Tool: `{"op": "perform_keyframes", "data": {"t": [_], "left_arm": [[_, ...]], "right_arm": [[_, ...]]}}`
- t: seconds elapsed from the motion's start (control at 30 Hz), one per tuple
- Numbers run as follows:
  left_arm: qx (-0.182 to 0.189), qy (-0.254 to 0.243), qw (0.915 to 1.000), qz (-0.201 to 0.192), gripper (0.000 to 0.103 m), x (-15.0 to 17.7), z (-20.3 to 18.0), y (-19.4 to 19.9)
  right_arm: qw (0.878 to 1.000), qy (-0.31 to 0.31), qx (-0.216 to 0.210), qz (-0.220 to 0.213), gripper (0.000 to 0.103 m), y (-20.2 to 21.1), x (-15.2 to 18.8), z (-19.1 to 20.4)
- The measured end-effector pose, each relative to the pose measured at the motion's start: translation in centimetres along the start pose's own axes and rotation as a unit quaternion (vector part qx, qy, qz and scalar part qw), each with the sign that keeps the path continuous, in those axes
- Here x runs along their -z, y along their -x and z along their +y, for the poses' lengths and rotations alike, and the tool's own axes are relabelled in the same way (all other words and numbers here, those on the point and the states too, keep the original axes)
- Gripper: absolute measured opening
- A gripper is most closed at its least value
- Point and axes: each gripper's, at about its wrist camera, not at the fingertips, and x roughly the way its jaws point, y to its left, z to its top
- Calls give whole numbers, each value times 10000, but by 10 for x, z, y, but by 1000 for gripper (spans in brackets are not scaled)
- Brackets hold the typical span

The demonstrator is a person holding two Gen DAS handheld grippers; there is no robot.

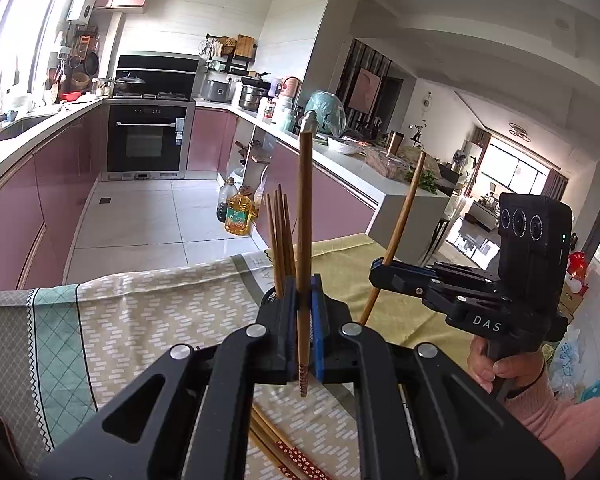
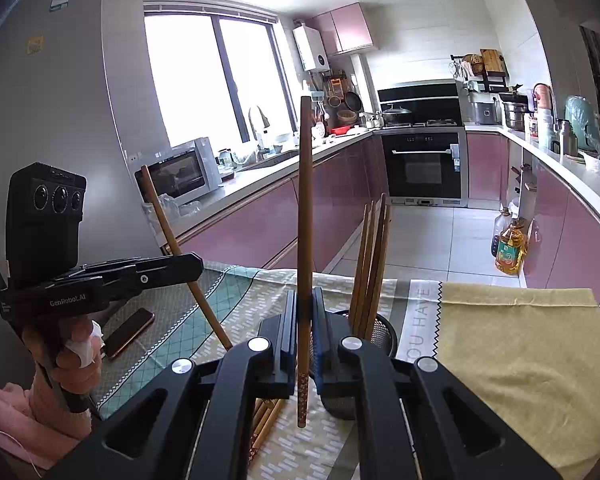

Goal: Organize utensils
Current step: 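Raise both held chopsticks upright and carry them above the mesh cup, then lower both chopsticks into the mesh cup and open both tools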

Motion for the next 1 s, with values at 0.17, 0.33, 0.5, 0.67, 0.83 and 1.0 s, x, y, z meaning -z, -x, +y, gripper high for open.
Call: {"op": "perform_keyframes", "data": {"t": [0.17, 0.33, 0.5, 0.67, 0.83, 1.0], "left_arm": [[16, -10, 10000, -19, 7, -4, -2, -5], [32, -19, 10000, -24, 7, -6, -3, -8], [41, -27, 10000, -48, 7, -9, -4, -10], [42, -44, 10000, -48, 7, -13, -7, -11], [54, -57, 10000, -59, 7, -17, -8, -13], [62, -64, 9999, -74, 7, -18, -9, -12]], "right_arm": [[10000, 27, 8, -43, 6, 1, -3, 2], [10000, 47, 21, -60, 6, 1, -4, 2], [10000, 43, 33, -71, 6, 2, -6, 1], [9999, 51, 46, -85, 6, 3, -7, 1], [9999, 54, 48, -93, 6, 3, -11, 0], [9999, 74, 56, -102, 6, 3, -14, -1]]}}
